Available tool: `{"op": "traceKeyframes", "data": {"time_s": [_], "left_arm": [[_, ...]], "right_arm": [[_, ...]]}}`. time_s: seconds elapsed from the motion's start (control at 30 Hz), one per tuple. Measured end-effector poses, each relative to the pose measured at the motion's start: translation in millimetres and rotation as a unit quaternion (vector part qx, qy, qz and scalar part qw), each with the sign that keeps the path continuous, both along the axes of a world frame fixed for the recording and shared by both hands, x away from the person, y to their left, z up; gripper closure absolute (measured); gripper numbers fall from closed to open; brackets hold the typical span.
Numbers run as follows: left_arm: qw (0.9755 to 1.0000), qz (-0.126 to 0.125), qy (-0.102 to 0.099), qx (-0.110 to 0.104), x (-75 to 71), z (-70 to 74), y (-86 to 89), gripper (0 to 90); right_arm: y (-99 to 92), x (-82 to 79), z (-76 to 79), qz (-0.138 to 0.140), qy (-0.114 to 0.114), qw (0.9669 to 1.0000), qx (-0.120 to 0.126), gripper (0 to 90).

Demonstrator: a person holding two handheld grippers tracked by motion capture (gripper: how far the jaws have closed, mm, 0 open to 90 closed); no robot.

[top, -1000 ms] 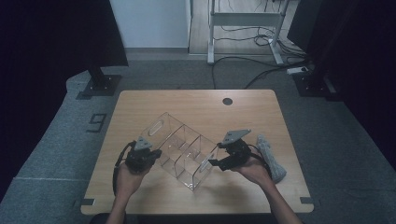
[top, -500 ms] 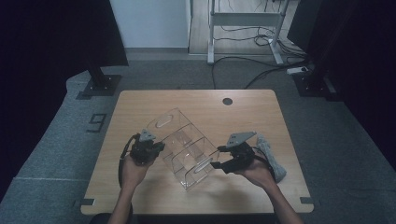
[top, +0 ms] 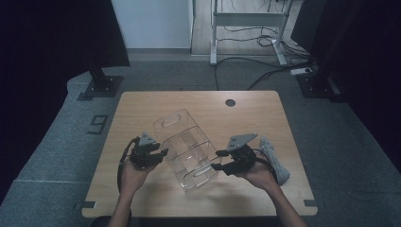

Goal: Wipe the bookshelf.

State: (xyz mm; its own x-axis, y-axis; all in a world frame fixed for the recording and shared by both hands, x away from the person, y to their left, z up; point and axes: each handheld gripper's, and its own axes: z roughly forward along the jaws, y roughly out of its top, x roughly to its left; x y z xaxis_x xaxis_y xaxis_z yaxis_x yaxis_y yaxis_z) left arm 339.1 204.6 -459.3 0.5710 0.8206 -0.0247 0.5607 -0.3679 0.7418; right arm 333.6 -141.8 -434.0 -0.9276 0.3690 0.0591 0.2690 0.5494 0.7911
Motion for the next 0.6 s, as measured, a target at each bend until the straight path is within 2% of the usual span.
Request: {"op": "traceKeyframes", "data": {"time_s": [0.1, 0.37, 0.6], "left_arm": [[1.0, 0.004, -0.001, -0.003, -5.9, -1.1, 7.4, 52.1], [0.9998, 0.017, 0.007, -0.005, -13.7, -10.9, 26.9, 50.5], [0.9995, 0.024, 0.018, -0.011, -16.0, -19.1, 35.2, 45.9]], "right_arm": [[3.2, 0.1, -0.1, 0.004, 0.002, 1.0, -0.001, 52.6], [9.5, -1.5, 0.3, 0.019, -0.004, 0.9997, -0.013, 60.0], [18.3, -2.2, 0.7, 0.027, -0.005, 0.9995, -0.017, 66.0]]}}
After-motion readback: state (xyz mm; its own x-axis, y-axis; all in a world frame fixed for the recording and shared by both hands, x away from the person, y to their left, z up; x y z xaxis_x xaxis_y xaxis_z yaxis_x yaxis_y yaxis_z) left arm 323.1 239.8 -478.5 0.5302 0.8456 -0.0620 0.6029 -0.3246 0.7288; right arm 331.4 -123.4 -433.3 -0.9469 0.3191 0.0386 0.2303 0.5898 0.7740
